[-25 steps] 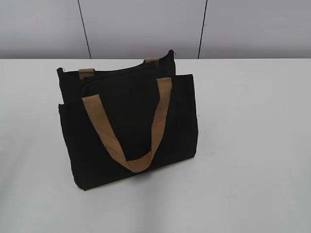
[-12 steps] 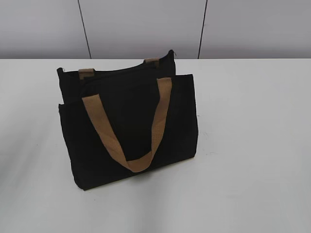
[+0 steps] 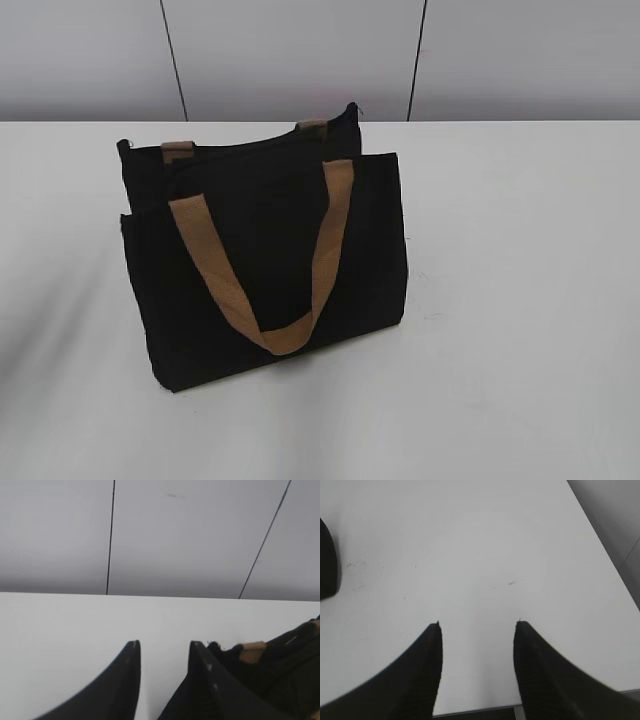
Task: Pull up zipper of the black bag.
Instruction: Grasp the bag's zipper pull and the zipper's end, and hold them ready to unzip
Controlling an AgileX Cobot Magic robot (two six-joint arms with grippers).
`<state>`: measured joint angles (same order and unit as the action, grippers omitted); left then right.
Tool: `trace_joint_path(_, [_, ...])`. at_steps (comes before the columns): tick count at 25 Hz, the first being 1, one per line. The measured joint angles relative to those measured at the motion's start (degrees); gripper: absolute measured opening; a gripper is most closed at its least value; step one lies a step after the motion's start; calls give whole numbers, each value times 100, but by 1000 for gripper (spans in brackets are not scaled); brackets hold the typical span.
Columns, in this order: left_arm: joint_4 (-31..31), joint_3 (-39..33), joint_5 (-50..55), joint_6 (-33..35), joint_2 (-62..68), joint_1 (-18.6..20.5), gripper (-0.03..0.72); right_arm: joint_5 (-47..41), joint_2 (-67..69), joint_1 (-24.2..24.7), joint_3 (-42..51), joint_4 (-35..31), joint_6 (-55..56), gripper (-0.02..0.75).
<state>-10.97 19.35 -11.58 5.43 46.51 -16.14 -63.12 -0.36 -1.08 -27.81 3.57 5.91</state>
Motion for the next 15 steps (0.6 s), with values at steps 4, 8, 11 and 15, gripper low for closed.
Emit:
trace_joint_path(4, [19, -649, -355, -432, 0, 0, 255, 0, 0, 0, 0, 0, 0, 368])
trace_joint_path(8, [458, -977, -684, -1014, 5, 0, 260, 0, 0, 0, 0, 0, 0, 368])
trace_joint_path(11, [901, -1003, -895, -1207, 189, 0, 268, 0, 0, 0, 0, 0, 0, 368])
trace_joint_path(15, [1308, -1003, -1154, -1376, 854, 0, 272, 0, 0, 0, 0, 0, 0, 368])
